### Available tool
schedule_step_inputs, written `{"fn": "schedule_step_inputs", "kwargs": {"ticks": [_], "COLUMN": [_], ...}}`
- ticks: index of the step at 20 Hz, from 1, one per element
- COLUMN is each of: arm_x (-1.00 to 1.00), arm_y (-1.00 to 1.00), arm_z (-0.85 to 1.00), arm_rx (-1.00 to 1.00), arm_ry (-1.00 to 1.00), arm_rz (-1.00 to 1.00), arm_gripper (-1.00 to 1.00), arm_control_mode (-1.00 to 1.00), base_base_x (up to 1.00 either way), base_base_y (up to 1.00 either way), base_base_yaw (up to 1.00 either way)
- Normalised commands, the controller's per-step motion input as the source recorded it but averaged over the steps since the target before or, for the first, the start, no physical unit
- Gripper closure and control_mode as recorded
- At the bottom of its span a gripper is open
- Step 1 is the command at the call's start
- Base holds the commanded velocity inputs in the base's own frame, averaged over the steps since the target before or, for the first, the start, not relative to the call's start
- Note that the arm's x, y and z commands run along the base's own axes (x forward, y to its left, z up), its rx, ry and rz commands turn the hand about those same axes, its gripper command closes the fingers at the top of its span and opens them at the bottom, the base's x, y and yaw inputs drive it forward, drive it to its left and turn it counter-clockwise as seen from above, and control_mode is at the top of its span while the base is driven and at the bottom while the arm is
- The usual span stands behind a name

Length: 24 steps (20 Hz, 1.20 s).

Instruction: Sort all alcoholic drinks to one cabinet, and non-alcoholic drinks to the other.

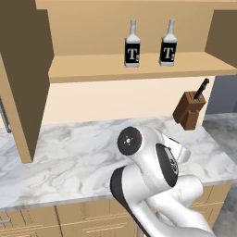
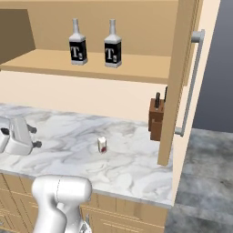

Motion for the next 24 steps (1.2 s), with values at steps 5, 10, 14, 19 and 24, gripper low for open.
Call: {"fn": "schedule_step_inputs", "kwargs": {"ticks": [5,10,14,19,24], "arm_x": [0.00,0.00,0.02,0.09,0.21], "arm_y": [-0.25,-0.30,-0.29,-0.24,-0.08], "arm_z": [-0.18,-0.15,-0.26,-0.37,-0.45], "arm_rx": [-0.01,0.00,0.00,0.00,0.00], "arm_ry": [-0.23,-0.16,0.00,0.00,-0.06], "arm_rz": [-0.07,-0.03,-0.03,-0.01,0.00], "arm_gripper": [-1.00,-1.00,-1.00,-1.00,-1.00], "arm_control_mode": [-1.00,-1.00,-1.00,-1.00,-1.00], "base_base_x": [0.00,0.00,0.00,0.00,0.00], "base_base_y": [0.00,0.00,0.00,0.00,0.00], "base_base_yaw": [0.00,0.00,0.00,0.00,0.00]}}
